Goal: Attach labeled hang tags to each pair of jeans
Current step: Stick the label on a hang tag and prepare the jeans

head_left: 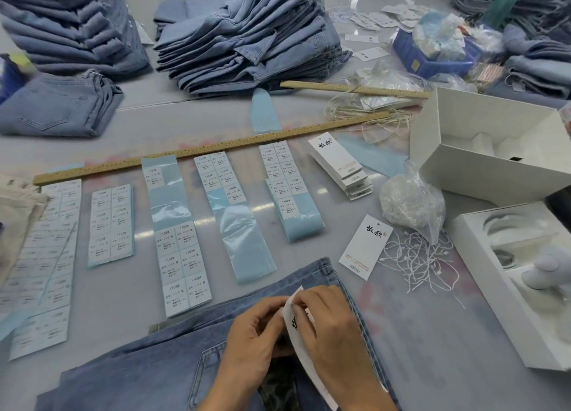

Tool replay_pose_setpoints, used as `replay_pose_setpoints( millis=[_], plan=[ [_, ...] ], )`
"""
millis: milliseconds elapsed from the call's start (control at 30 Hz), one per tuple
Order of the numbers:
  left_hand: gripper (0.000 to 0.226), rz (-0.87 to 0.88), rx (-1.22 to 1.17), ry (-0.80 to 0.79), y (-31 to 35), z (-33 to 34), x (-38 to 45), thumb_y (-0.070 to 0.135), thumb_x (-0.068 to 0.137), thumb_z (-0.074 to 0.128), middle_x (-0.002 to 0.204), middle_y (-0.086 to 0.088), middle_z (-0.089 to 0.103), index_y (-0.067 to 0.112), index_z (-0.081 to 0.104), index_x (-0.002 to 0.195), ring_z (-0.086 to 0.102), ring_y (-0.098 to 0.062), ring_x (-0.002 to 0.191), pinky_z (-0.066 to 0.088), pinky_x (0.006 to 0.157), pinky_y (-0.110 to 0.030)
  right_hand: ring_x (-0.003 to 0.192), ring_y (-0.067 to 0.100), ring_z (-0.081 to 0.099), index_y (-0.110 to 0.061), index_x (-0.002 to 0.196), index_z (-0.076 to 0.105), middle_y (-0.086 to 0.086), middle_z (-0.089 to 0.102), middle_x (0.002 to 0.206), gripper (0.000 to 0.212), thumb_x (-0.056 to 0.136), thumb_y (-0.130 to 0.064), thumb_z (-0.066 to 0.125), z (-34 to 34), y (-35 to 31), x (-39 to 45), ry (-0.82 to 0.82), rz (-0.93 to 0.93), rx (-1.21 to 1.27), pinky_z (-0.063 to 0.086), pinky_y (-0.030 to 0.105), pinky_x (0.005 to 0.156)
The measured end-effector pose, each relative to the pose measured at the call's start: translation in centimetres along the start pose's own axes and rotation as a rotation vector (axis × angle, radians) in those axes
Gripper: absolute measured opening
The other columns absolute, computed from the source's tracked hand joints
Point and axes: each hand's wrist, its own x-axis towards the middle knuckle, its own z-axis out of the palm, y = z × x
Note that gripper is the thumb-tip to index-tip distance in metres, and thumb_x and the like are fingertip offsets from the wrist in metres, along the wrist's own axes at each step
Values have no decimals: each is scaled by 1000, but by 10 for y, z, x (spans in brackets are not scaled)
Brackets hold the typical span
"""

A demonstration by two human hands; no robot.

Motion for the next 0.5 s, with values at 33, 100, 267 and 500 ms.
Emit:
replay_pose_setpoints(
  millis=[33, 100, 267, 500],
  plan=[
    [27, 8, 19, 5, -1, 0, -2, 13, 99, 61, 89, -7, 77, 32, 79, 97, 74, -18, 79, 62, 66, -34, 76, 22, 58, -10, 85, 69, 1, 63, 83, 7, 86, -6, 76, 0, -2, 0, -15, -2, -11, 47, 31, 70],
    [26, 19, 49, 11, -2, 0, -4, 16, 100, 60, 92, -4, 78, 36, 78, 97, 75, -20, 85, 62, 67, -35, 74, 23, 57, -8, 83, 68, 3, 63, 81, 7, 85, -5, 74, -1, -3, 0, -55, 22, -13, 47, 34, 69],
    [31, 3, 14, 37, -4, -1, -12, 23, 105, 50, 93, -5, 78, 34, 78, 98, 76, -22, 87, 62, 61, -36, 91, 23, 53, -8, 93, 66, 3, 62, 93, 4, 95, -12, 65, -6, -1, -5, -206, 110, 42, 43, 34, 82],
    [25, 16, 6, -43, -9, 4, -31, 32, 101, 54, 99, -3, 77, 33, 78, 104, 75, -24, 88, 63, 65, -42, 93, 13, 50, -14, 93, 61, -6, 56, 95, 4, 97, -14, 61, -24, -17, -24, -206, 207, 67, 38, 21, 83]
  ],
)
